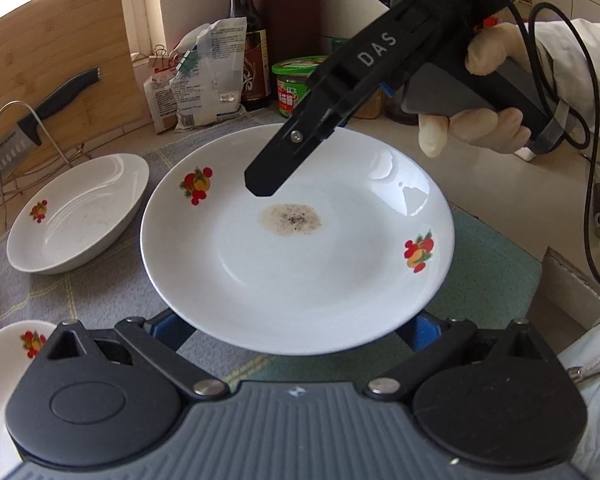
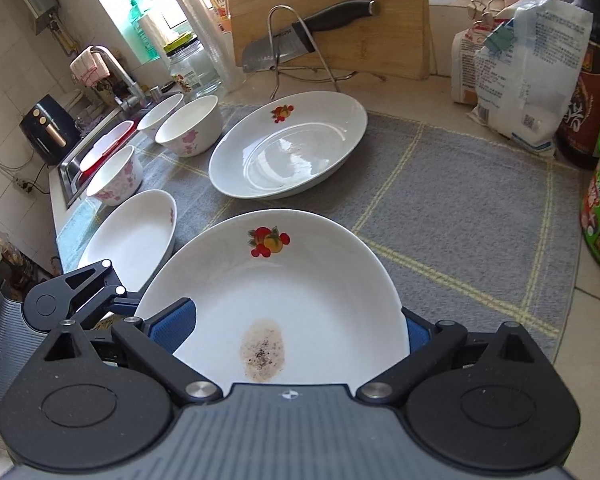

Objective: Organize plates and bowls
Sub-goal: 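Lift the stained plate with the right gripper and carry it toward the green jar, then lower the stained plate onto the towel by the green jar, open right gripper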

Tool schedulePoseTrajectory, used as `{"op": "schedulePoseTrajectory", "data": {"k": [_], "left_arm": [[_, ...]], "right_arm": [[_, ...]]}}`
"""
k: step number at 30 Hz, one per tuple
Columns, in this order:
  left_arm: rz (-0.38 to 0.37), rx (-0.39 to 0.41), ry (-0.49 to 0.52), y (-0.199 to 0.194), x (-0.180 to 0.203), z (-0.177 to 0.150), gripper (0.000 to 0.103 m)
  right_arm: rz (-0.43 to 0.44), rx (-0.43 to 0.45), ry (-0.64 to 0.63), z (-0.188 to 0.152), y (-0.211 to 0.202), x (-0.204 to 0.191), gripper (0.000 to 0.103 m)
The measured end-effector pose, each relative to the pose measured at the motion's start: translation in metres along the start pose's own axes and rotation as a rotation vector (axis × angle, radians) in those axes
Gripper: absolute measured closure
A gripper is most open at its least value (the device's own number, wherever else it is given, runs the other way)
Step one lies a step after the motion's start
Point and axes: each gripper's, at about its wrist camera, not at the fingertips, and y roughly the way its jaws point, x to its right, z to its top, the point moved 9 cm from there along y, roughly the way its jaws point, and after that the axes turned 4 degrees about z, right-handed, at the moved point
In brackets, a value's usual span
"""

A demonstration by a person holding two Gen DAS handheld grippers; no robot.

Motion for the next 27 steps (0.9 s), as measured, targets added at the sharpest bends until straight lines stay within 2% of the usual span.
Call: {"op": "schedulePoseTrajectory", "data": {"k": [12,27], "left_arm": [[-0.047,0.003,0.015,0.046,0.002,0.031,0.001],[-0.057,-0.022,-0.013,0.081,0.001,0.043,0.001]], "right_arm": [[-0.090,0.037,0.045,0.010,-0.007,0.054,0.000],[-0.129,0.039,0.074,0.016,-0.001,0.090,0.000]]}}
